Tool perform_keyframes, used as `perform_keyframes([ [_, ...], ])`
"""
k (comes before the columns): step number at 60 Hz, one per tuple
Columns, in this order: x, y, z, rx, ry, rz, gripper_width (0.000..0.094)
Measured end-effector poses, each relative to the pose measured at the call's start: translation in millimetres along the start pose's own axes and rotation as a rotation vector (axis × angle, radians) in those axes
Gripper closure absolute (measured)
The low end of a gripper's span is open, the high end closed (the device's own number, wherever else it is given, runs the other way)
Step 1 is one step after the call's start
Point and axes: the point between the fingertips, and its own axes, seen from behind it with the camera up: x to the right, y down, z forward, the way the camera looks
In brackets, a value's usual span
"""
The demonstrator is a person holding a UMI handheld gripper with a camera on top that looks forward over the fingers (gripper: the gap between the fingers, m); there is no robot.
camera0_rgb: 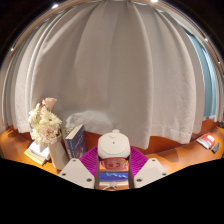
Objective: Unplug charger
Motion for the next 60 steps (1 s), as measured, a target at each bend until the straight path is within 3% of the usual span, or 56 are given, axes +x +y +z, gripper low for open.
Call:
perform_keyframes([
  [8, 53, 22, 1, -0.105, 0.051, 0.002, 0.0541],
  [18, 132, 145, -11, -0.355, 0.086, -0.02, 0.054],
  [27, 137, 195, -15, -0.435, 0.138, -0.062, 0.0531],
  [37, 140, 265, -27, -0.643, 0.106, 0.018, 0.0519],
  [50, 145, 267, -25, -0.636, 0.122, -0.062, 0.0433],
  [56, 147, 252, -26, -0.594, 0.155, -0.08, 0.0223],
  [60, 144, 235, -32, -0.561, 0.176, -0.063, 0.0165],
])
